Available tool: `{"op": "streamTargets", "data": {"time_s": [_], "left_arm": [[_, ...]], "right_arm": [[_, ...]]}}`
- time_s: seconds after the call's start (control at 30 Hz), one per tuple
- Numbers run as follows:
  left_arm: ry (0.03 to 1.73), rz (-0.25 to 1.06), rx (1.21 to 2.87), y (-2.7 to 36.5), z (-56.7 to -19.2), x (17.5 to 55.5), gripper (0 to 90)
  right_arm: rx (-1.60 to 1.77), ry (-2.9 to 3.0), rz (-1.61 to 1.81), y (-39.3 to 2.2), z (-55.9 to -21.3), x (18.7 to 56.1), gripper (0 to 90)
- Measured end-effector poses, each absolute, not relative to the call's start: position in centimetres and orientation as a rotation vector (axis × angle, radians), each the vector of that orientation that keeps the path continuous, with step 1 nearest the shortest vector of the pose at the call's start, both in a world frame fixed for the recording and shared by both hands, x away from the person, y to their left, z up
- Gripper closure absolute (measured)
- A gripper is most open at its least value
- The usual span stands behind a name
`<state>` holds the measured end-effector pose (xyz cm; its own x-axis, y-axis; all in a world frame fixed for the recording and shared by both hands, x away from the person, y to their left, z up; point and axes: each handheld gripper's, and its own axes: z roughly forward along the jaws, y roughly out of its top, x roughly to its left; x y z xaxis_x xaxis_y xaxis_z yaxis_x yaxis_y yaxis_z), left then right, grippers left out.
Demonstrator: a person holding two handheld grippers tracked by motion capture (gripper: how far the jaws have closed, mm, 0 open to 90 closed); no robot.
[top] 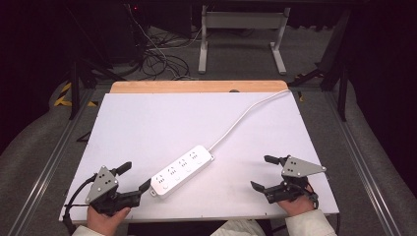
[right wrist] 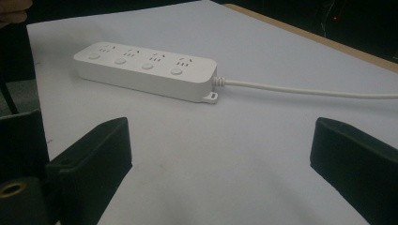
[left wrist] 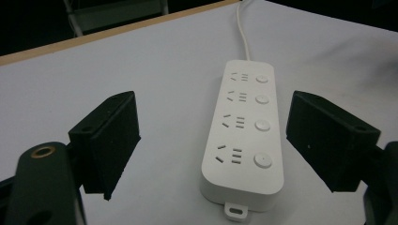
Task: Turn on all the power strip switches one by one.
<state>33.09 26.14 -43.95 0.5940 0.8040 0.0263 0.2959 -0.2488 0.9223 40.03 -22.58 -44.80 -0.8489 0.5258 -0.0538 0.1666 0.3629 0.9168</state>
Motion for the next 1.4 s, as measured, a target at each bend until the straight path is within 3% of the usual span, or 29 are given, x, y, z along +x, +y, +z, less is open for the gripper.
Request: {"op": "streamTargets", "data": {"time_s": [0.3,0.6,0.7,0.8,1.4], "left_arm": [[0.852,0.705,1.857,25.7,-43.7,32.8,22.2],[0.872,0.637,1.843,26.1,-43.5,32.8,22.2],[0.845,0.647,1.878,26.0,-43.3,32.9,32.2],[0.848,0.689,1.895,25.9,-43.1,32.9,32.5],[0.826,0.641,1.941,25.4,-41.4,33.8,45.9]], "right_arm": [[0.608,2.292,1.487,-22.7,-44.8,40.0,9.2],[0.602,2.293,1.479,-22.6,-44.7,39.9,9.4],[0.6,2.294,1.48,-22.5,-44.8,39.9,9.4],[0.6,2.294,1.48,-22.5,-44.8,39.9,9.5],[0.592,2.306,1.48,-22.3,-44.9,40.0,9.5]]}}
